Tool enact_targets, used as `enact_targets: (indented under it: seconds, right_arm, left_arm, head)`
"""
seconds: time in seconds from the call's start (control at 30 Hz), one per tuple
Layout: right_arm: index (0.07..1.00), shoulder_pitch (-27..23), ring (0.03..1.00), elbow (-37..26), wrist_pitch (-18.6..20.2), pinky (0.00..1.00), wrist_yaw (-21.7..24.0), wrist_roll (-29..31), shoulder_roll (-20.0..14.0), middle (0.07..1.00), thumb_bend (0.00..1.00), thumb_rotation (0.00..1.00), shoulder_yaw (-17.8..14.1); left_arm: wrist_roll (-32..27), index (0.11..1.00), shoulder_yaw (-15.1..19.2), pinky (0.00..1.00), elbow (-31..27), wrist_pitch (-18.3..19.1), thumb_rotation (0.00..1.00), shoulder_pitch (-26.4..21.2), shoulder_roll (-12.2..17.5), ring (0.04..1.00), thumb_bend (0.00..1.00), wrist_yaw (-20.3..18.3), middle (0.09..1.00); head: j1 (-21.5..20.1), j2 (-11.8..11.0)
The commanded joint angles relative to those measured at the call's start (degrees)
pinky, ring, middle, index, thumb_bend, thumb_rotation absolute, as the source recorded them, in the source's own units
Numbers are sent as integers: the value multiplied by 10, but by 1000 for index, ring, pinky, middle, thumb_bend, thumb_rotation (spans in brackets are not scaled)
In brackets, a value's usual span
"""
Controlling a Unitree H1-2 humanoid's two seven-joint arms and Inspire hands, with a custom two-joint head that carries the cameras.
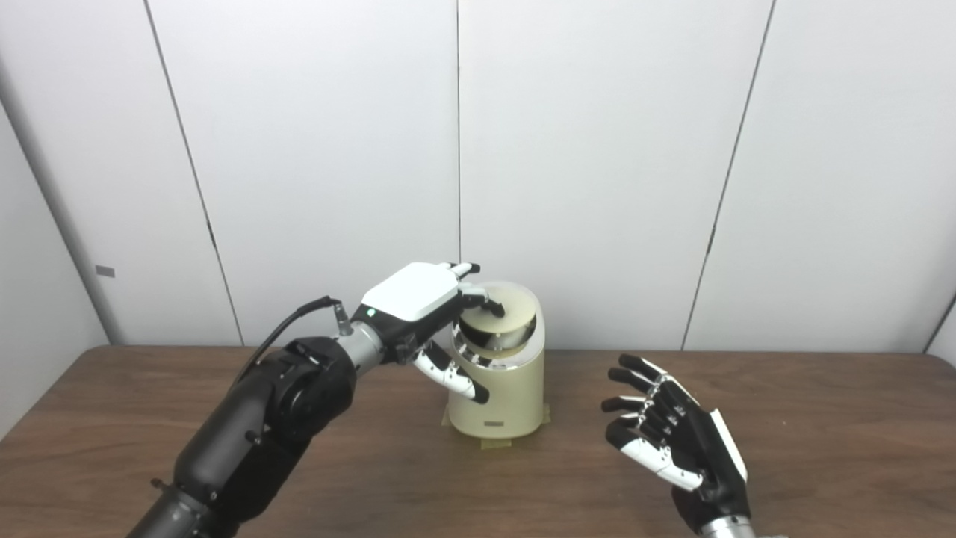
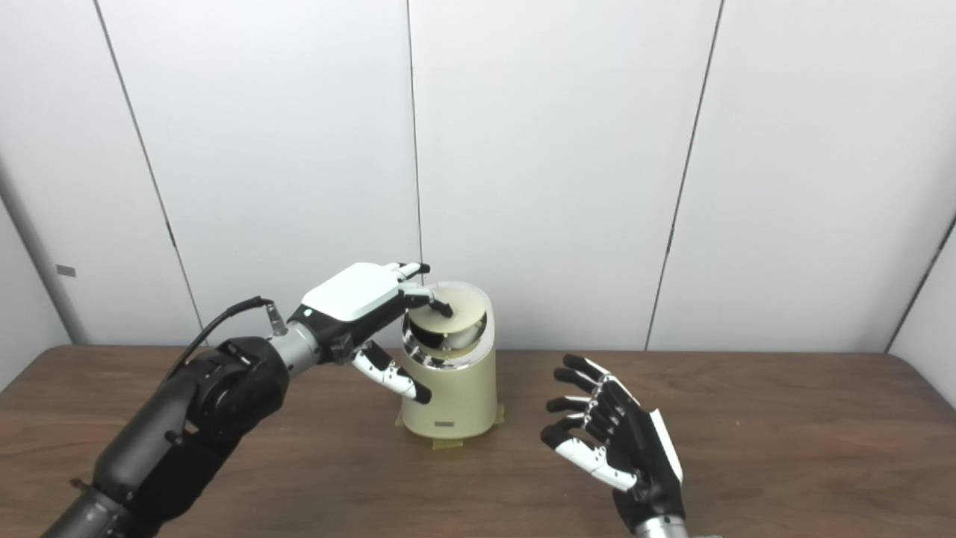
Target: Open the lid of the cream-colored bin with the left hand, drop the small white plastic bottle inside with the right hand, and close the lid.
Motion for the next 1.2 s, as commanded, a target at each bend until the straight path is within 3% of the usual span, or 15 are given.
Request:
enact_targets:
  seconds: [0.0, 0.53, 0.9, 1.17]
  right_arm:
    - [771, -19, 598, -17, -7, 461, 4, 10, 2, 758, 659, 305, 1]
    - [760, -14, 590, -48, 29, 459, -1, 16, 7, 755, 667, 293, 3]
    - [763, -12, 582, -60, 37, 448, 1, 15, 5, 754, 659, 315, 5]
    - [766, -9, 583, -63, 42, 449, -2, 9, 5, 757, 644, 321, 5]
  left_arm:
    - [14, 787, 1, 1000, -22, -14, 421, -19, 11, 983, 1000, 15, 779]
    - [55, 746, -16, 1000, -72, -9, 423, 4, 9, 973, 1000, -47, 764]
    - [125, 774, -61, 1000, -44, -2, 442, 17, 0, 995, 1000, -55, 795]
    - [117, 823, -67, 1000, -16, 19, 472, 28, -6, 1000, 1000, -65, 838]
  head:
    - [-1, 4]
    - [-2, 19]
    - [-4, 25]
    - [-4, 26]
